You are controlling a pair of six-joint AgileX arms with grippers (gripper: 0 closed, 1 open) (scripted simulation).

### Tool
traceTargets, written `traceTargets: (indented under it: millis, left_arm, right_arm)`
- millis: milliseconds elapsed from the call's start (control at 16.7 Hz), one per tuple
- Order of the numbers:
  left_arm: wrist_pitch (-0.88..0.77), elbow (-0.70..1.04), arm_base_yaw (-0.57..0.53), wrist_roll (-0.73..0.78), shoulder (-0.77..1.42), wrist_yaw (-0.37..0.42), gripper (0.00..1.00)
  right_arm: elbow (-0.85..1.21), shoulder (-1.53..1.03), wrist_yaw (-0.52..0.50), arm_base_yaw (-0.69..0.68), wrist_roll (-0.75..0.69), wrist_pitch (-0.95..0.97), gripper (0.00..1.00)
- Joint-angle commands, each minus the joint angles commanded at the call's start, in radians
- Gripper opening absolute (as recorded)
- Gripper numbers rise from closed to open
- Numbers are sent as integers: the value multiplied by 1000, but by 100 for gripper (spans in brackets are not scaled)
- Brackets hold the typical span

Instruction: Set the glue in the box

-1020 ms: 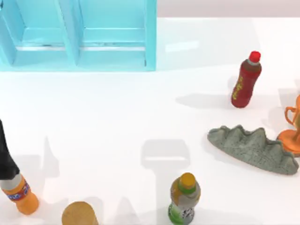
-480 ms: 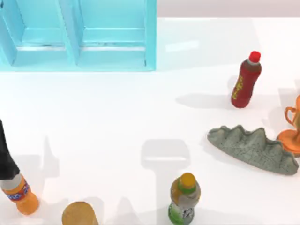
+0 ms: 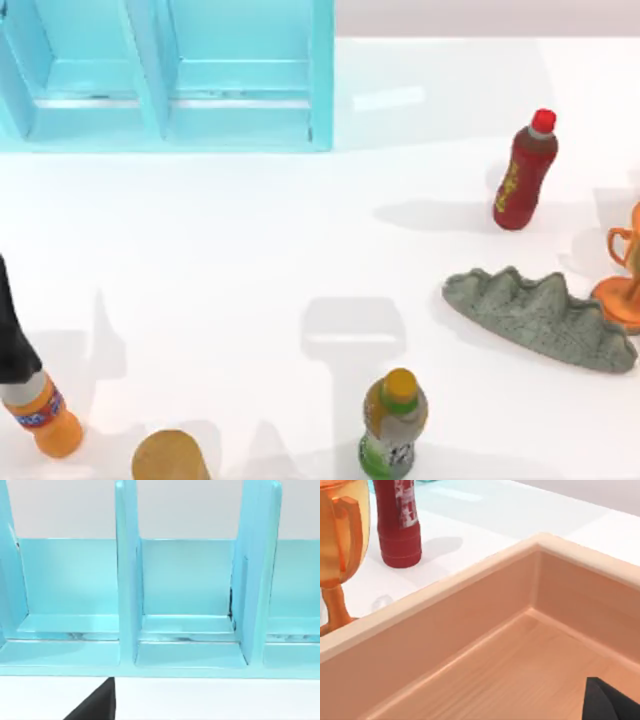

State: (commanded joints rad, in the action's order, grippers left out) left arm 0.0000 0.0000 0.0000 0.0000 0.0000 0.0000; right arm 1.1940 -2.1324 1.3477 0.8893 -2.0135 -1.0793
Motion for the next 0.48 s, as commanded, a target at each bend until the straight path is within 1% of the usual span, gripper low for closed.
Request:
traceTargets:
  millis: [300,480]
  left_arm:
    - [0,0,0,0,0,0,100]
    - [0,0,0,0,0,0,100]
  right_arm:
    - [0,0,0,0,0,0,0]
    - [0,0,0,0,0,0,23]
